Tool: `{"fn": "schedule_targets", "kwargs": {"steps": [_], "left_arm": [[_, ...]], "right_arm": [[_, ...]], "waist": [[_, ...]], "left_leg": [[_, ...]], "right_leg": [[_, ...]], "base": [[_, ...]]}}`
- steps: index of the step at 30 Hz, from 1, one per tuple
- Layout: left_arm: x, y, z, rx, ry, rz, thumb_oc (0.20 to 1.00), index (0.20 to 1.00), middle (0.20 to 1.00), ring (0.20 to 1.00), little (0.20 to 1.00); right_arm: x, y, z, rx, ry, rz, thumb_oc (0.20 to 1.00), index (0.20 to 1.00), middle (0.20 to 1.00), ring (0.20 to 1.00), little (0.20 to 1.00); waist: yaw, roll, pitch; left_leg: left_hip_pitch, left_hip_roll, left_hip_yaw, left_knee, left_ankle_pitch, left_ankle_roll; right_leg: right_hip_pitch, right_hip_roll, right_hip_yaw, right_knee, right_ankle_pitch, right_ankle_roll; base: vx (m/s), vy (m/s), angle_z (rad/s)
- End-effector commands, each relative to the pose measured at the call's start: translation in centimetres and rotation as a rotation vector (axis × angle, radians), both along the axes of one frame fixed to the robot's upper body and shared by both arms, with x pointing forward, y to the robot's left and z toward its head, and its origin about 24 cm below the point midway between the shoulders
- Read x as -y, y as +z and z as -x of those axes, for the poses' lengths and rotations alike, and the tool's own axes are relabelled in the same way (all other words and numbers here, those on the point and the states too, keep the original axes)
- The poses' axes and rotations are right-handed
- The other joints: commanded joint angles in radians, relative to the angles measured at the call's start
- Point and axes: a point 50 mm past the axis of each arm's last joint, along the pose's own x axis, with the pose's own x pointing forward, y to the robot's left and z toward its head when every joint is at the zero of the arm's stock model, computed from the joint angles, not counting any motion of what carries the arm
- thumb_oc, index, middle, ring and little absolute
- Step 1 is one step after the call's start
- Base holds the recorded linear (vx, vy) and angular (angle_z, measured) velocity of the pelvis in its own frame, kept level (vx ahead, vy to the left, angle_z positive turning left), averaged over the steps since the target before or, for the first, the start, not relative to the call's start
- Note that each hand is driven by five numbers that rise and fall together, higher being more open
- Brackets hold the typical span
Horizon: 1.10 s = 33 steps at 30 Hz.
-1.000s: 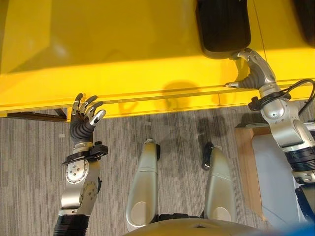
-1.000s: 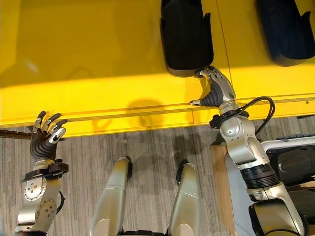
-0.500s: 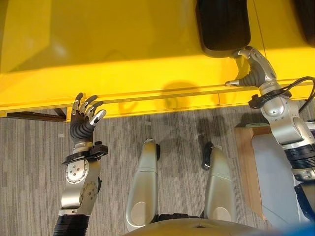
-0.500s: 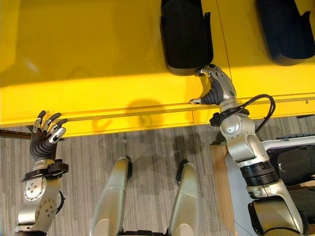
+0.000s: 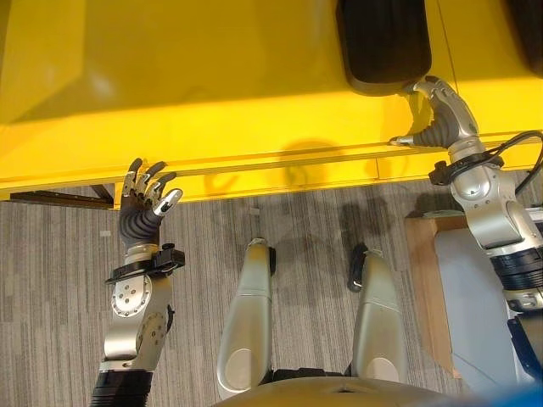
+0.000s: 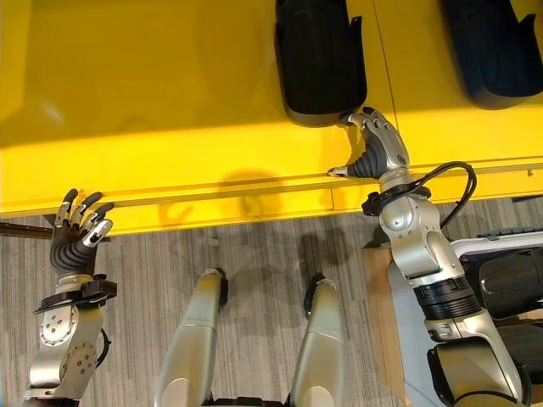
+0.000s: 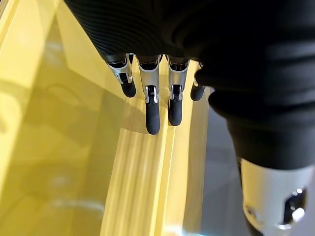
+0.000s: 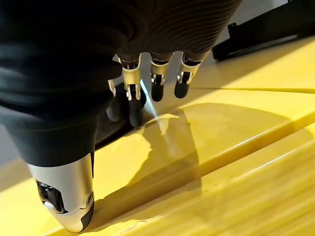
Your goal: Move parts from the plastic box to the shelf.
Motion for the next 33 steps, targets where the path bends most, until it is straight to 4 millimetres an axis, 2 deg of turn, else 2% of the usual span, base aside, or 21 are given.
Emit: {"fn": "schedule_targets", "kwargs": {"steps": [1,7,9,15,18,20,21,22,25,28,30,31,32,33], "left_arm": [[-0.4,-0.4,0.6,-0.032,-0.005,-0.009,1.0,1.0,1.0,1.0,1.0],[-0.5,-0.4,0.6,-0.023,0.028,0.005,1.0,1.0,1.0,1.0,1.0],[-0.5,-0.5,0.7,-0.023,0.039,0.008,1.0,1.0,1.0,1.0,1.0],[-0.6,-0.4,0.9,-0.02,0.06,-0.003,1.0,1.0,1.0,1.0,1.0],[-0.6,-0.4,1.0,-0.019,0.059,-0.015,1.0,1.0,1.0,1.0,1.0],[-0.8,-0.4,1.0,-0.024,0.05,-0.035,1.0,1.0,1.0,1.0,1.0],[-0.9,-0.5,1.0,-0.027,0.049,-0.038,1.0,1.0,1.0,1.0,1.0],[-0.9,-0.5,1.0,-0.027,0.046,-0.039,1.0,1.0,1.0,1.0,1.0],[-1.2,-0.5,1.1,-0.012,0.035,-0.034,1.0,1.0,1.0,1.0,1.0],[-1.0,-1.0,1.1,-0.023,-0.011,-0.023,1.0,1.0,1.0,1.0,1.0],[-1.0,-1.1,1.1,-0.03,-0.031,-0.029,1.0,1.0,1.0,1.0,1.0],[-0.9,-1.4,1.1,-0.04,-0.053,-0.029,1.0,1.0,1.0,1.0,1.0],[-0.8,-1.7,1.1,-0.048,-0.057,-0.022,1.0,1.0,1.0,1.0,1.0],[-0.3,-1.9,0.7,-0.048,-0.071,-0.01,1.0,1.0,1.0,1.0,1.0]], "right_arm": [[0.8,2.5,0.2,0.097,-0.016,-0.005,1.0,1.0,1.0,1.0,1.0],[0.4,1.0,2.7,0.123,0.061,-0.104,1.0,1.0,1.0,1.0,1.0],[0.9,-0.6,3.9,0.106,0.064,-0.19,1.0,1.0,1.0,1.0,1.0],[1.6,-2.2,6.4,0.095,0.082,-0.265,1.0,1.0,1.0,1.0,1.0],[2.1,-2.8,7.5,0.079,0.088,-0.282,1.0,1.0,1.0,1.0,1.0],[2.4,-2.9,8.3,0.076,0.119,-0.315,1.0,1.0,1.0,1.0,1.0],[2.4,-2.7,8.5,0.085,0.141,-0.339,1.0,1.0,1.0,1.0,1.0],[2.3,-2.8,8.7,0.081,0.154,-0.349,1.0,1.0,1.0,1.0,1.0],[2.2,-3.1,9.5,0.082,0.266,-0.499,1.0,1.0,1.0,1.0,1.0],[2.3,-4.1,9.7,0.021,0.316,-0.584,1.0,1.0,1.0,1.0,1.0],[2.1,-4.8,9.8,-0.028,0.362,-0.642,1.0,1.0,1.0,1.0,1.0],[2.1,-5.6,10.0,-0.061,0.369,-0.713,1.0,1.0,1.0,1.0,1.0],[2.3,-6.3,10.1,-0.073,0.365,-0.784,1.0,1.0,1.0,1.0,1.0],[2.1,-8.3,9.8,-0.103,0.31,-0.873,1.0,1.0,1.0,1.0,1.0]], "waist": [[0.005,0.001,-0.017],[-0.019,-0.008,-0.016],[-0.028,-0.013,-0.016],[-0.049,-0.028,-0.019],[-0.06,-0.035,-0.023],[-0.069,-0.039,-0.034],[-0.073,-0.039,-0.035],[-0.077,-0.038,-0.039],[-0.103,-0.031,-0.077],[-0.116,-0.014,-0.102],[-0.122,-0.008,-0.121],[-0.128,0.003,-0.144],[-0.132,0.009,-0.156],[-0.142,0.033,-0.174]], "left_leg": [[-0.029,-0.032,-0.013,-0.008,-0.021,0.064],[-0.032,-0.027,-0.013,-0.007,-0.021,0.063],[-0.034,-0.025,-0.014,-0.005,-0.019,0.062],[-0.018,-0.014,-0.015,-0.022,-0.013,0.056],[0.013,-0.001,-0.019,-0.066,0.009,0.049],[0.065,0.021,-0.033,-0.159,0.055,0.039],[0.077,0.03,-0.028,-0.204,0.105,0.037],[0.097,0.035,-0.029,-0.235,0.12,0.035],[0.229,0.076,-0.011,-0.467,0.236,0.009],[0.356,0.118,0.019,-0.66,0.325,-0.009],[0.4,0.138,0.035,-0.719,0.35,-0.016],[0.44,0.161,0.047,-0.792,0.393,-0.029],[0.458,0.17,0.052,-0.825,0.411,-0.033],[0.496,0.179,0.056,-0.901,0.459,-0.044]], "right_leg": [[0.1,0.021,-0.019,0.086,-0.177,-0.102],[0.097,0.024,-0.016,0.088,-0.178,-0.102],[0.096,0.026,-0.016,0.087,-0.178,-0.102],[0.104,0.031,-0.02,0.079,-0.176,-0.1],[0.129,0.039,-0.022,0.045,-0.16,-0.096],[0.179,0.054,-0.038,-0.042,-0.121,-0.089],[0.19,0.053,-0.051,-0.082,-0.079,-0.09],[0.205,0.057,-0.055,-0.11,-0.064,-0.086],[0.318,0.087,-0.069,-0.324,0.034,-0.059],[0.392,0.107,-0.055,-0.476,0.106,-0.042],[0.413,0.119,-0.043,-0.53,0.133,-0.039],[0.443,0.129,-0.043,-0.595,0.154,-0.035],[0.459,0.133,-0.04,-0.627,0.166,-0.034],[0.483,0.133,-0.031,-0.669,0.177,-0.03]], "base": [[0.0,0.0,0.0],[0.0,0.0,0.0],[0.0,0.0,0.0],[0.0,0.0,0.0],[-0.02,-0.029,-0.12],[-0.06,-0.069,-0.14],[-0.09,-0.057,-0.09],[-0.07,-0.052,-0.21],[0.04,-0.055,-0.11],[0.06,-0.032,-0.38],[0.07,-0.05,-0.32],[0.07,-0.089,-0.34],[0.07,-0.079,-0.31],[0.04,-0.024,-0.2]]}}
